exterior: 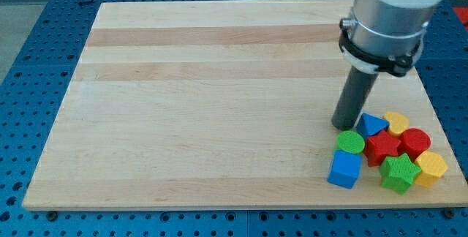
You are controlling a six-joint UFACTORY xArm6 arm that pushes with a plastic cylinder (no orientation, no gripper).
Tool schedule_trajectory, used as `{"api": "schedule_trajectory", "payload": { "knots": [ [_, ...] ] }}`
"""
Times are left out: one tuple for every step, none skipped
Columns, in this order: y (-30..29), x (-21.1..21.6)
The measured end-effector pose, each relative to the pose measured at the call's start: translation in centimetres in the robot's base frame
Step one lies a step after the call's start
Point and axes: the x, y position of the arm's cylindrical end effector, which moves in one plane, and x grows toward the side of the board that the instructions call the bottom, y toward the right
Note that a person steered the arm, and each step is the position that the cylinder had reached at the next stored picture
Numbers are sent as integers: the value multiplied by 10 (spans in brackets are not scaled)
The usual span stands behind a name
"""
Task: Push the blue cube a bit right
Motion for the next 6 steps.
{"api": "schedule_trajectory", "payload": {
  "knots": [
    [-10, -14],
    [-10, -15],
    [-30, -6],
    [-66, 26],
    [-78, 67],
    [-76, 76]
  ]
}}
